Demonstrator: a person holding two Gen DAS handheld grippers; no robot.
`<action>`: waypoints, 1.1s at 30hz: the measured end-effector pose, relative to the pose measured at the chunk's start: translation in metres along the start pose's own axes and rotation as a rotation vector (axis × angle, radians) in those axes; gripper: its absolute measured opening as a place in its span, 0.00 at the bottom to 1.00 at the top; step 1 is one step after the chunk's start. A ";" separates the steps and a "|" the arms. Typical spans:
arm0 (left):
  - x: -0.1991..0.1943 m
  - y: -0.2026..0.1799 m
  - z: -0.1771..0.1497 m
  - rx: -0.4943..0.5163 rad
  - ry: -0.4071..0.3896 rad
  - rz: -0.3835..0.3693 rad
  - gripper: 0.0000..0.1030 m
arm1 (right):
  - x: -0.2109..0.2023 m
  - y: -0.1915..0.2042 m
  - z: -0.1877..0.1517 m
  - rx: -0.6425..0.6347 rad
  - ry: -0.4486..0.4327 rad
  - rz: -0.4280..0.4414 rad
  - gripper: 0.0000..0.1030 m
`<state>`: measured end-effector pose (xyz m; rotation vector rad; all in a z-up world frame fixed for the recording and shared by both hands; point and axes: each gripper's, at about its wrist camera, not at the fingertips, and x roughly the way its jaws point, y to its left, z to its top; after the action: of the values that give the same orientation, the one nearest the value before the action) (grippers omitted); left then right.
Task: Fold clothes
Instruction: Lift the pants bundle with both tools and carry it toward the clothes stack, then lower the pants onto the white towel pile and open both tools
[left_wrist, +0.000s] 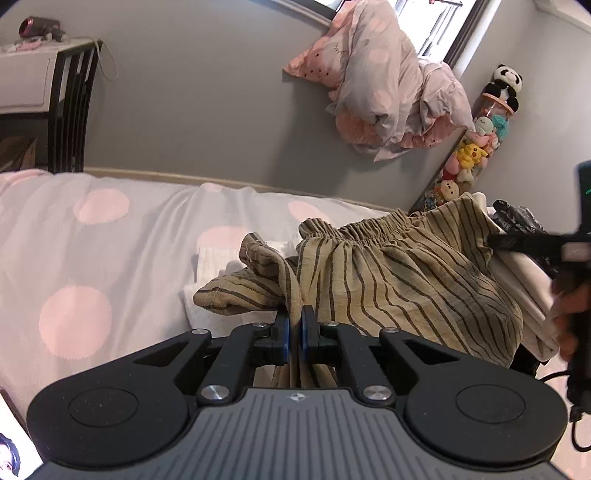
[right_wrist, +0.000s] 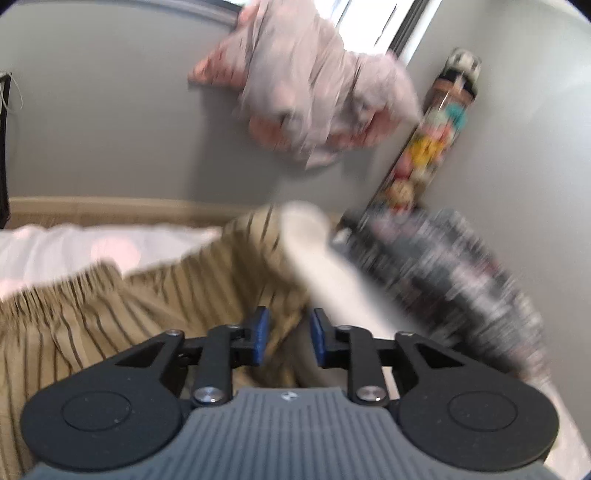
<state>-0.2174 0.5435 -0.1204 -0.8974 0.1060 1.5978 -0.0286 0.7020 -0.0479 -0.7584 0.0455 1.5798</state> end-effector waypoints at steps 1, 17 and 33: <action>-0.002 0.001 0.000 -0.007 0.001 -0.005 0.07 | -0.007 -0.001 0.004 0.001 -0.036 0.016 0.28; 0.011 0.010 -0.001 -0.025 0.053 -0.003 0.07 | 0.115 0.030 -0.001 0.024 0.226 0.206 0.11; -0.006 0.024 0.002 -0.063 0.044 -0.025 0.19 | -0.005 -0.014 0.000 0.037 0.061 0.143 0.19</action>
<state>-0.2399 0.5334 -0.1257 -0.9789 0.0750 1.5656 -0.0160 0.7001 -0.0393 -0.7882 0.1762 1.6860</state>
